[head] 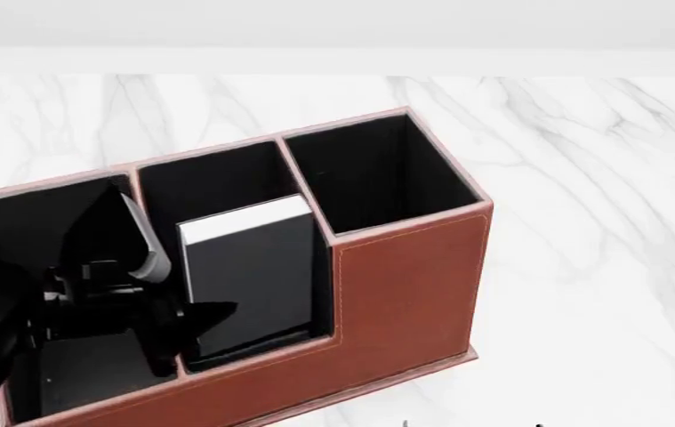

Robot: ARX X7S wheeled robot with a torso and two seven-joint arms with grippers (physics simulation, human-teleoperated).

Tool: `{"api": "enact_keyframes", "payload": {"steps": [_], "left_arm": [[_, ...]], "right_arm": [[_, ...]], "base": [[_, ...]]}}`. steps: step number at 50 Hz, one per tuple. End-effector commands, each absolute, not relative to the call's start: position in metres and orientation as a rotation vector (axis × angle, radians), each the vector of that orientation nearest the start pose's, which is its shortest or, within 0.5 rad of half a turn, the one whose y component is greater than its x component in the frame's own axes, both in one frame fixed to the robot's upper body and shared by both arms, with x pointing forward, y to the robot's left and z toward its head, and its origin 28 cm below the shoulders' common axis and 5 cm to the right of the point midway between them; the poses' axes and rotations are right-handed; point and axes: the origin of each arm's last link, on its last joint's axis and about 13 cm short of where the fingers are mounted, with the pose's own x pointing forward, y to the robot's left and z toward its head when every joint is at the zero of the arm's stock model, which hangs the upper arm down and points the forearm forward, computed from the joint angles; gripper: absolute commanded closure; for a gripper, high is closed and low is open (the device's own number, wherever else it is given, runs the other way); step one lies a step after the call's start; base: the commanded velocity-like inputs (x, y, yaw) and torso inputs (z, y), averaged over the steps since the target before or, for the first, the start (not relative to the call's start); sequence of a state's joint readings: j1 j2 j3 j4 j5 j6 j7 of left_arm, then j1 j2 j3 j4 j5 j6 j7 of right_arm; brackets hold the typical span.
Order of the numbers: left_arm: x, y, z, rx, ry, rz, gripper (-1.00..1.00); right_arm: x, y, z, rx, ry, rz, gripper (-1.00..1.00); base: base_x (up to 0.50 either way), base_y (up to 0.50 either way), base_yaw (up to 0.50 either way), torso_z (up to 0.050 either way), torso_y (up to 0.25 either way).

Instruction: Pick up the book and place it in the back compartment of the caddy.

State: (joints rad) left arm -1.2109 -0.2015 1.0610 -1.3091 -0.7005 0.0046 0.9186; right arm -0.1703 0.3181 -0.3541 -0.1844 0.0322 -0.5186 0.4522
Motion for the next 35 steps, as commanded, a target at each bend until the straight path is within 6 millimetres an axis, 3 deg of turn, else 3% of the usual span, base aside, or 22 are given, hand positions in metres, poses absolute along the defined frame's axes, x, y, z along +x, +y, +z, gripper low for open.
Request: {"api": "enact_keyframes", "payload": {"steps": [1,35], "left_arm": [[0.4115,0.2624,0.1272,0.140,0.305,-0.942,1.00],[0.4101,0.2637,0.1251,0.187,0.388,-0.902,1.00]], "right_arm": [[0.1585,-0.0883,0.0444,0.000,-0.469,0.002,-1.00],[0.1613,-0.0882,0.0423,0.002,-0.456,0.005,-1.00]], "base": [[0.00,0.00,0.00,0.000,0.000],[0.00,0.00,0.00,0.000,0.001]]}}
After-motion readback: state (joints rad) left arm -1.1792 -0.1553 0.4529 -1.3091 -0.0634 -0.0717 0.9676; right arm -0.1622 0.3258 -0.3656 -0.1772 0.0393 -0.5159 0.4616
